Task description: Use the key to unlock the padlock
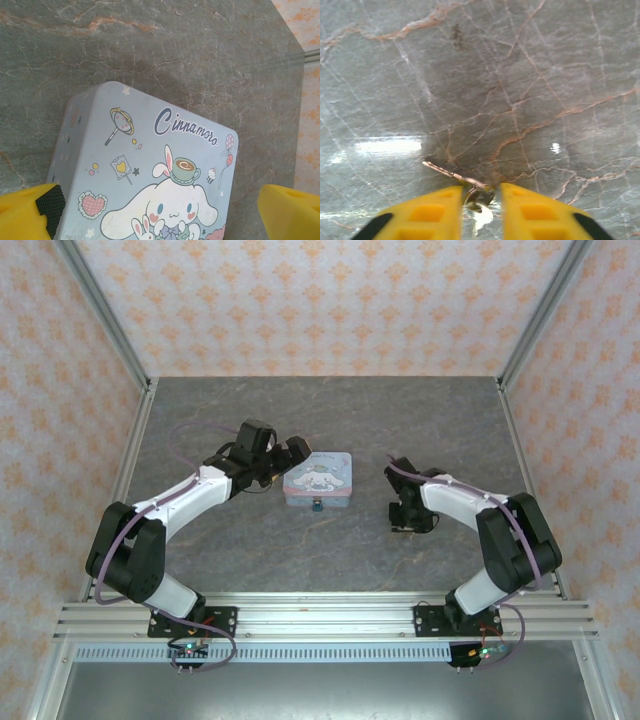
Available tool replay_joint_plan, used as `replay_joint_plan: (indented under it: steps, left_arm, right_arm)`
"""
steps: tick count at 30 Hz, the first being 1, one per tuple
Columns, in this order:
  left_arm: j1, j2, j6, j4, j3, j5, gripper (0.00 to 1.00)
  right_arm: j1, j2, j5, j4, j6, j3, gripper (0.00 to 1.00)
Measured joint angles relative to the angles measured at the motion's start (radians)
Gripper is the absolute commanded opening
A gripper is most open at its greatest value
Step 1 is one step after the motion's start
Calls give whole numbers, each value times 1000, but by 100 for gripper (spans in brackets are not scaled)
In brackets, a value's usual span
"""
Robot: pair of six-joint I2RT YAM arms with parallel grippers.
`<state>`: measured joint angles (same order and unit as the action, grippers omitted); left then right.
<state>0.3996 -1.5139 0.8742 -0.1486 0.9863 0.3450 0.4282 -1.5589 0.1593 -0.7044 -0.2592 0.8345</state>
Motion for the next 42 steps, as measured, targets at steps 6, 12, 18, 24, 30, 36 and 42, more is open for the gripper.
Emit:
replay_joint_plan:
  steps: [6, 12, 18, 24, 30, 36, 42]
  left_arm:
    - [0, 0, 0, 3, 0, 17, 100]
    - [0, 0, -19, 5, 0, 37, 100]
    - [0, 28, -54, -40, 0, -8, 100]
    - [0, 91, -41, -48, -1, -43, 100]
    - [0, 72, -26, -21, -1, 67, 100]
    - [0, 19, 27, 72, 0, 212, 93]
    - [25, -21, 87, 147, 2, 284, 84]
  right_arm:
    - [-4, 3, -3, 2, -11, 6, 0]
    - [-7, 29, 6, 6, -16, -4, 0]
    - [-10, 153, 94, 33, -53, -14, 0]
    - [-10, 293, 259, 153, -110, -17, 0]
    - [-10, 345, 463, 347, -160, -47, 0]
    - [-10, 322, 601, 507, -217, -47, 0]
    - [-8, 232, 653, 678, -325, -48, 0]
